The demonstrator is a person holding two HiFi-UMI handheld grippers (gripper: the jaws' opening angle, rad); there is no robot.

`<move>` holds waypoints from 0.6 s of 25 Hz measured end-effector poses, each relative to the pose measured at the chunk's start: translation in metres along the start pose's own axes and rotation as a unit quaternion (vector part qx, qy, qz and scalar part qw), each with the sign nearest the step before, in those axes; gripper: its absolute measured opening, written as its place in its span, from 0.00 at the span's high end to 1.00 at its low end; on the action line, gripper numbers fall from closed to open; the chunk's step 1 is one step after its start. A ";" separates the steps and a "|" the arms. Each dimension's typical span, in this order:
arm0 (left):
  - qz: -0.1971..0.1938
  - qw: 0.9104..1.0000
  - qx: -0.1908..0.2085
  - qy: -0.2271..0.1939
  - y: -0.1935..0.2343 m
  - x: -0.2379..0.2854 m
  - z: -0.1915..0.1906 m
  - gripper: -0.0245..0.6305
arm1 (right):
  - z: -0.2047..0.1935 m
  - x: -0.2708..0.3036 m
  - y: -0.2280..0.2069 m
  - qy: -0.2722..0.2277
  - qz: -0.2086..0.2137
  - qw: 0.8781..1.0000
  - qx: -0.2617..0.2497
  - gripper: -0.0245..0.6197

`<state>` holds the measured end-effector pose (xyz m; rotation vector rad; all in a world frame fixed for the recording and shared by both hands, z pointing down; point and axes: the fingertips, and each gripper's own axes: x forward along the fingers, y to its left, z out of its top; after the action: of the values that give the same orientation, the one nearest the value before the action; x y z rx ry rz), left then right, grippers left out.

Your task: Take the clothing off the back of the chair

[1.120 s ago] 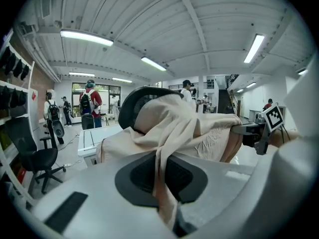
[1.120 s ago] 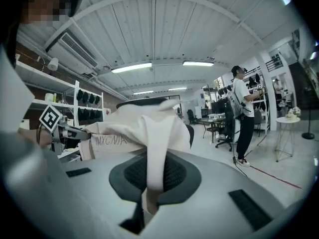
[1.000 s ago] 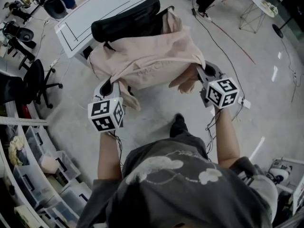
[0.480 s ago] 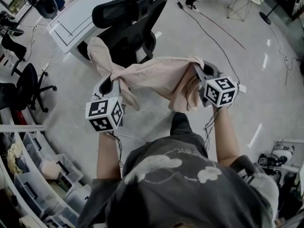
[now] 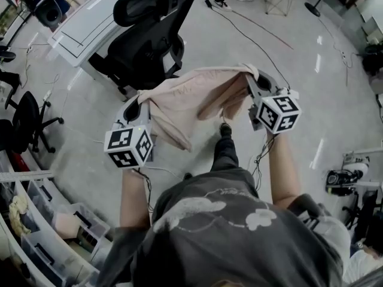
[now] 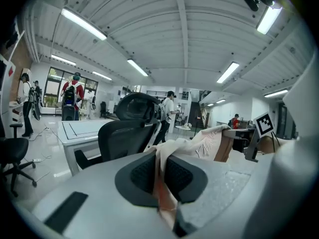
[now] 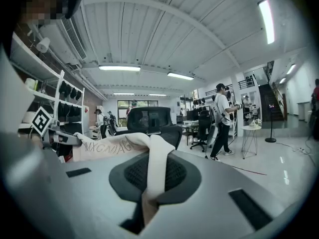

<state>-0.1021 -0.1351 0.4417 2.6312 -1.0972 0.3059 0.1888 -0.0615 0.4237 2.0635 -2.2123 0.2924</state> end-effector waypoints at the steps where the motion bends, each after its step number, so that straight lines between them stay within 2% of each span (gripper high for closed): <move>1: -0.009 1.000 -0.001 0.001 -0.002 -0.003 0.000 0.95 | 0.003 -0.007 0.003 -0.004 -0.008 1.000 0.001 0.97; 8: -0.053 0.998 0.005 0.025 -0.019 -0.026 -0.014 0.95 | -0.005 -0.037 0.022 0.006 -0.049 0.999 0.015 0.97; 15: -0.054 0.998 0.017 0.026 -0.025 -0.043 -0.015 0.95 | -0.015 -0.061 0.034 0.010 -0.054 0.998 0.016 0.97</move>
<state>-0.1154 -0.0851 0.4393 2.6836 -0.9387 0.3705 0.1584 0.0031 0.4230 2.1781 -2.0891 0.3390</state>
